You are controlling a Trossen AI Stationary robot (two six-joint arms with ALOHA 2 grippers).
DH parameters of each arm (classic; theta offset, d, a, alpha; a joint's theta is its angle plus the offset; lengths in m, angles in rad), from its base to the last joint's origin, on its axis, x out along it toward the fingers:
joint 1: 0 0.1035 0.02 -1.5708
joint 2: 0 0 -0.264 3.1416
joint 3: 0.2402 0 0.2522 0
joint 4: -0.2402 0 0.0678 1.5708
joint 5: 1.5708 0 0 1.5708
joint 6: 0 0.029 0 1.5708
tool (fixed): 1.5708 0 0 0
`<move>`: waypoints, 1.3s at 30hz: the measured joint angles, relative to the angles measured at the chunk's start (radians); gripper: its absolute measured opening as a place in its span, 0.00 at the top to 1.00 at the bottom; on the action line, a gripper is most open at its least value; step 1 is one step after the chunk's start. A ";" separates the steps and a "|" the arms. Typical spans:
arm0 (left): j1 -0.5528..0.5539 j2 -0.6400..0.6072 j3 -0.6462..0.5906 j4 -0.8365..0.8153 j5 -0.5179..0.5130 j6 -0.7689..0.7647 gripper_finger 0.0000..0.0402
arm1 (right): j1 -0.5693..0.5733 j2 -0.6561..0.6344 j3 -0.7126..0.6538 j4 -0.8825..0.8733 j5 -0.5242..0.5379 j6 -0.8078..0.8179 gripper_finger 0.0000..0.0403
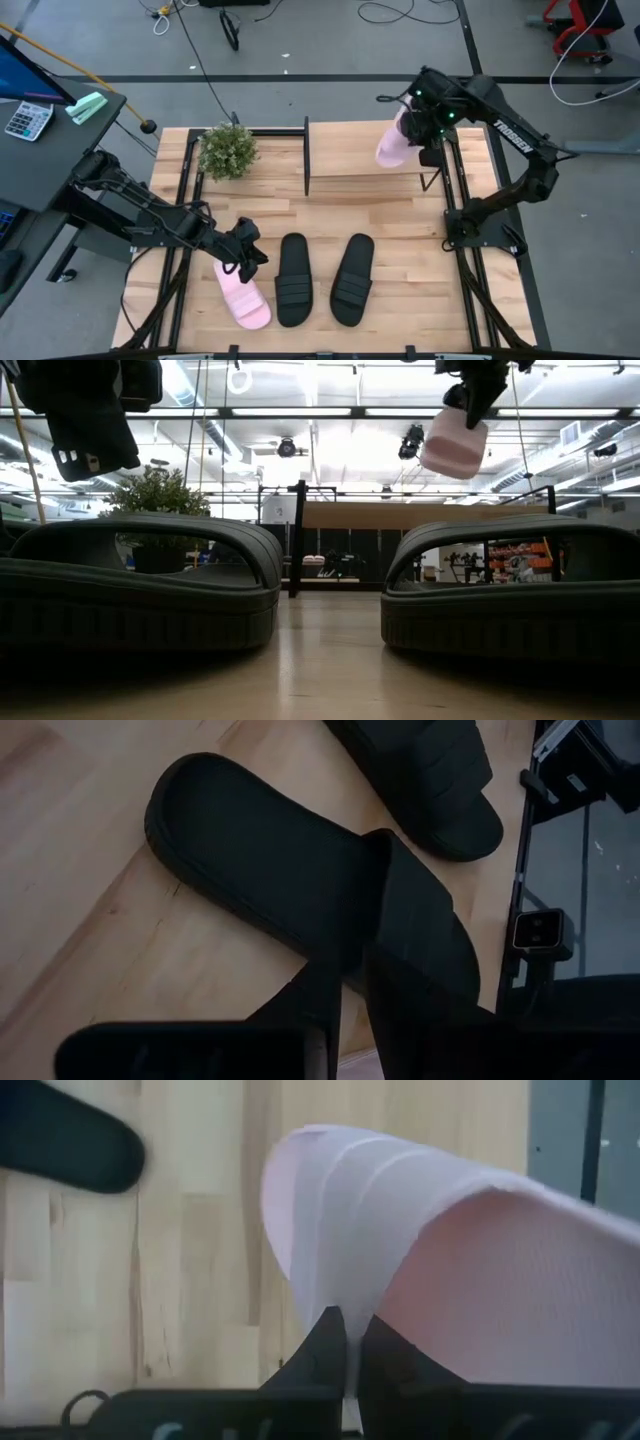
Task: Pick and place slides into the shelf
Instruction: Put the right pink slipper on the shelf
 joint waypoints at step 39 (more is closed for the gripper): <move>0.029 0.000 0.000 -0.003 -0.011 0.023 0.93 | -0.091 -0.042 -0.319 -0.002 0.089 -0.094 0.95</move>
